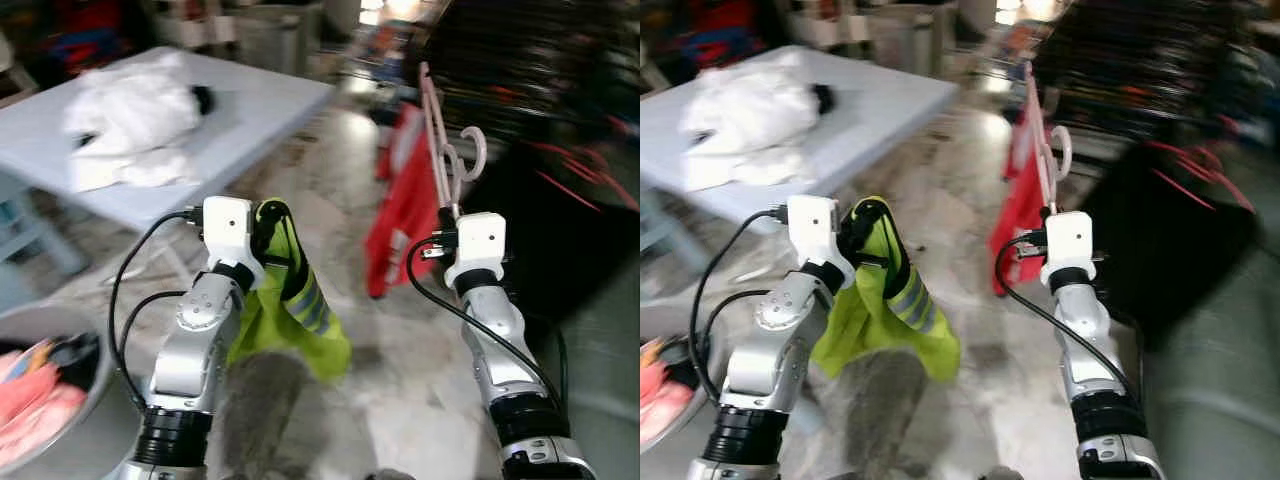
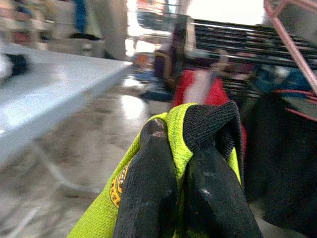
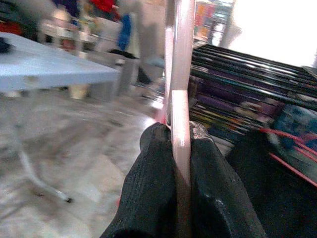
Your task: Hang hanger
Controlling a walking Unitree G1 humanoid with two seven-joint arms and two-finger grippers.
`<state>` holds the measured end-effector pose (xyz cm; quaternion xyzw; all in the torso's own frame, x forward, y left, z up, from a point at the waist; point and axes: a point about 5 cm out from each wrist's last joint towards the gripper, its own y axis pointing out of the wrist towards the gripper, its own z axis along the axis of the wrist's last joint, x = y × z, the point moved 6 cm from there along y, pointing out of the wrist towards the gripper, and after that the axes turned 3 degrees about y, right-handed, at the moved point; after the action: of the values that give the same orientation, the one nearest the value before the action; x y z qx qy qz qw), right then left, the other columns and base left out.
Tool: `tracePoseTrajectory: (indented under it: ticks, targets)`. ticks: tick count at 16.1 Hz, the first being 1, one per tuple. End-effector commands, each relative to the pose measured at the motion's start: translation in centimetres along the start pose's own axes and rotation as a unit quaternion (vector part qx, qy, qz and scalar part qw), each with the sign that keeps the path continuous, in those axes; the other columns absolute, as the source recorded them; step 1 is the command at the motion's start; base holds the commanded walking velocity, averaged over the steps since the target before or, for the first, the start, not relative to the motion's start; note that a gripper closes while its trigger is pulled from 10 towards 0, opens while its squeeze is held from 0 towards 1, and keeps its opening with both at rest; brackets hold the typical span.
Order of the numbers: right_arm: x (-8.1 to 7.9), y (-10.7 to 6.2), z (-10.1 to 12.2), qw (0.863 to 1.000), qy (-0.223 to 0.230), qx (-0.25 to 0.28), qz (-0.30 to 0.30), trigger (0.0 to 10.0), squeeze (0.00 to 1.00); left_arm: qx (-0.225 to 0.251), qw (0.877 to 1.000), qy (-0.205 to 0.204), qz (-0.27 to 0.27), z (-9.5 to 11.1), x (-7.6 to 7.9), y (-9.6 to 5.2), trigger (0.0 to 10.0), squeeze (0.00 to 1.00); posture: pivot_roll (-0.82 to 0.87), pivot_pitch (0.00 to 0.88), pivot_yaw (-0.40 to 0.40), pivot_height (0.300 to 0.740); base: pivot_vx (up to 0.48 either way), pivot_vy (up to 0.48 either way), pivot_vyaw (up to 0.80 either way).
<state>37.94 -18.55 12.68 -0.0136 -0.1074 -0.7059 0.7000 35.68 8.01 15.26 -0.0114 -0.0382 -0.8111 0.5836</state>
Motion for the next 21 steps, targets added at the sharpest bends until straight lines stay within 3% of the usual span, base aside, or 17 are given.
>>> tracePoseTrajectory:
  ticks: [1, 11, 14, 17, 21]
  targets:
    - [0.65, 0.21, 0.55, 1.000, 0.001, 0.009, -0.009, 10.0, 0.00, 0.014, 1.000, 0.006, -0.019, 0.87, 0.76, 0.28, 10.0, 0.00, -0.02, 0.000, 0.016, 0.740, 0.000, 0.000, -0.80]
    - [0.66, 0.11, 0.54, 1.000, 0.000, 0.009, -0.009, 10.0, 0.00, 0.016, 1.000, 0.009, -0.024, 0.82, 0.96, 0.24, 10.0, 0.00, -0.02, 0.000, 0.017, 0.740, 0.000, 0.475, -0.80]
    - [0.67, 0.08, 0.51, 1.000, 0.000, 0.009, -0.012, 10.0, 0.00, 0.026, 0.999, 0.025, -0.039, 1.11, 1.28, 0.05, 10.0, 0.00, -0.02, 0.000, 0.019, 0.740, 0.000, 0.000, -0.80]
    - [0.64, 0.02, 0.45, 1.000, 0.001, 0.009, -0.012, 10.0, 0.00, 0.037, 0.998, 0.011, -0.051, 1.45, 1.41, -0.24, 10.0, 0.00, -0.02, 0.000, 0.020, 0.740, 0.000, 0.000, -0.80]
    - [0.65, -0.14, 0.34, 1.000, 0.001, 0.007, -0.013, 10.0, 0.00, 0.045, 0.997, 0.011, -0.059, 1.70, 1.65, -0.30, 10.0, 0.00, -0.02, 0.000, 0.023, 0.740, 0.395, 0.000, -0.80]
